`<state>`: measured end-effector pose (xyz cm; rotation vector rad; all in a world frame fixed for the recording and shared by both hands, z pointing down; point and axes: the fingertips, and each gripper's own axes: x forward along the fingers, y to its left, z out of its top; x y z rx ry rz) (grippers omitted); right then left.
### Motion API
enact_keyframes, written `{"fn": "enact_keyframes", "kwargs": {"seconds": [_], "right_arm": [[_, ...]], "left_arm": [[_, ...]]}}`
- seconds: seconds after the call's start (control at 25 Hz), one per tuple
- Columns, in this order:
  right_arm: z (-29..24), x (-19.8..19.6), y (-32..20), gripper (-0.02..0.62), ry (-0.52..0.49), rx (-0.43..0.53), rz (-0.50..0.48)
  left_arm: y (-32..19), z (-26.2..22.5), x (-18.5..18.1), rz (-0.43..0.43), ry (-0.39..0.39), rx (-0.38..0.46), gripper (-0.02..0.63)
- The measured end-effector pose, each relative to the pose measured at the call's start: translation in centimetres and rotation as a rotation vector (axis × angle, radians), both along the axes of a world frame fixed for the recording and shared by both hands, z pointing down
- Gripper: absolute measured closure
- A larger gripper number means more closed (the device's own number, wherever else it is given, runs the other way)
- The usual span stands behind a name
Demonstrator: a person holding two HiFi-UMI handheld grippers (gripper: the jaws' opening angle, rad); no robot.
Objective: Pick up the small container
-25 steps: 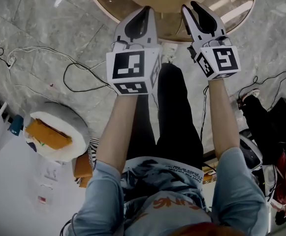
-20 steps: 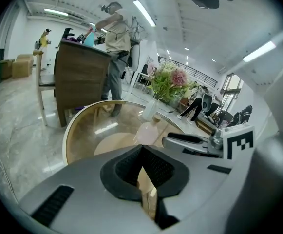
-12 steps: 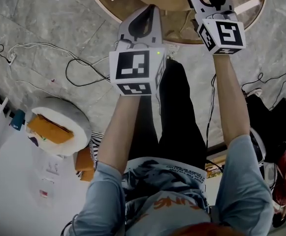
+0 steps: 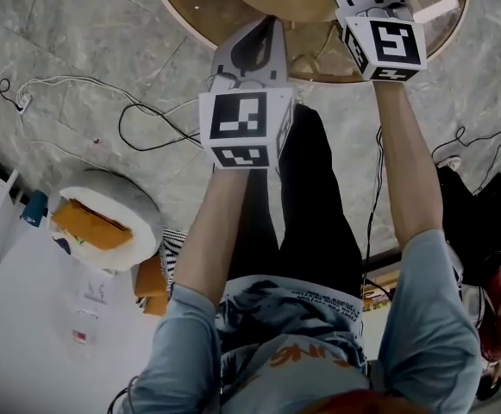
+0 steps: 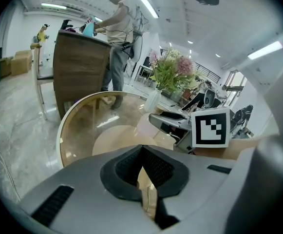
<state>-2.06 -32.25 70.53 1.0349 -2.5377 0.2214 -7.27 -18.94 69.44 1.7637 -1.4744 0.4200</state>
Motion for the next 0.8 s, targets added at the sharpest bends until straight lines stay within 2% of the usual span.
{"fn": "enact_keyframes", "kwargs": {"seconds": [0.32, 0.52, 0.8], "right_arm": [[-0.6, -0.8, -1.8, 0.407, -0.064, -0.005, 0.042], [-0.5, -1.1, -1.7, 0.445, -0.01, -0.032, 0.021], [-0.7, -1.0, -1.3, 0.448, 0.006, -0.105, 0.05]], "left_arm": [[0.4, 0.9, 0.1, -0.009, 0.008, -0.033, 0.583], [0.2, 1.1, 0.1, -0.009, 0.007, -0.033, 0.583], [0.4, 0.1, 0.3, -0.008, 0.007, -0.022, 0.583]]}}
